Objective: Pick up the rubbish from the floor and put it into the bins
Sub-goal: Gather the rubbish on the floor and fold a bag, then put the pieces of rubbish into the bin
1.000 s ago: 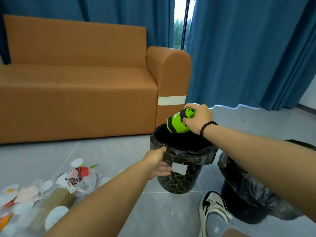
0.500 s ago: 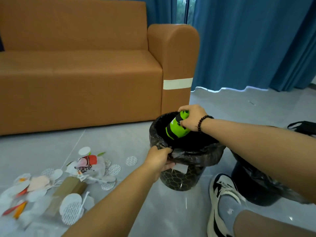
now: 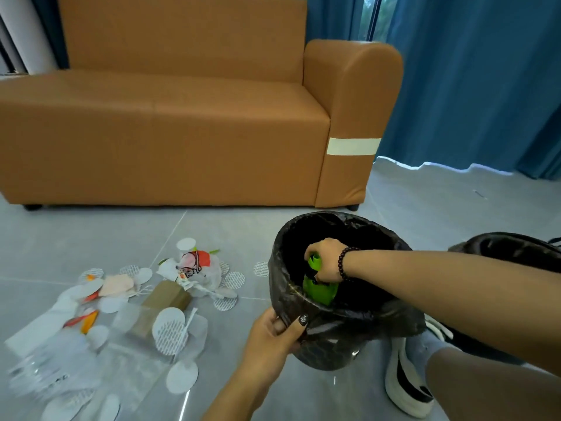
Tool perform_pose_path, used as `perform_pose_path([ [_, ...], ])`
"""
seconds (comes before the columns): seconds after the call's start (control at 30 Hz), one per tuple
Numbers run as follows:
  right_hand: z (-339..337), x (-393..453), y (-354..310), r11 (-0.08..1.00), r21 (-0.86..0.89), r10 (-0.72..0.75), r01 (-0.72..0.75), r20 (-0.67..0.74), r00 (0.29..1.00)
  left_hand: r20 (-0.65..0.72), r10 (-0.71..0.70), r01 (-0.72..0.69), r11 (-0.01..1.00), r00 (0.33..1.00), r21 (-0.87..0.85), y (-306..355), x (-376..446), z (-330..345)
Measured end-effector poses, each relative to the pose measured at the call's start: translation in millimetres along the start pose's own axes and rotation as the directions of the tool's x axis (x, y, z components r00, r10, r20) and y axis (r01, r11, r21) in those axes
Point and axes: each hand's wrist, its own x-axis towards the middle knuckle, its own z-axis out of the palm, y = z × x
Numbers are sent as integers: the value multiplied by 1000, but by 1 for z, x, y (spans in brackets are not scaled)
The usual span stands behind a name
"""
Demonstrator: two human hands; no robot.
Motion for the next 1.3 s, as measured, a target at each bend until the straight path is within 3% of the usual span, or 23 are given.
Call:
perform_pose_path([
  [0.13, 26, 17, 1, 997, -78, 15, -12, 42, 999, -87, -41, 44, 999, 995, 27, -13, 13, -16],
  [0.43, 72, 38, 9, 999, -4, 34, -34, 23, 999, -242, -37, 76, 985, 969, 153, -37, 42, -38],
  [0.63, 73, 39, 21, 999, 13, 51, -53, 122, 991, -409, -195, 163, 980, 891, -113, -29, 46, -48],
  [0.87, 26, 23, 23, 999, 7, 43, -44, 135, 990, -395, -207, 122, 965, 895, -230, -3, 37, -53],
  [0.93, 5, 13, 16, 999, 27, 24, -25, 62, 998, -418, -217, 116, 960, 882, -255, -3, 33, -56],
  [1.0, -13, 6, 9, 997, 80, -5, 13, -109, 994, -443, -244, 127, 952, 863, -277, -5, 30, -60],
  [1.13, -40, -16, -24, 926, 344, -1, 158, -415, 910, -499, -316, 163, 931, 807, -326, -11, 26, -75],
  [1.3, -53, -43, -98, 796, 462, -109, 392, -526, 843, -555, -352, 125, 906, 754, -405, -14, 18, -101],
])
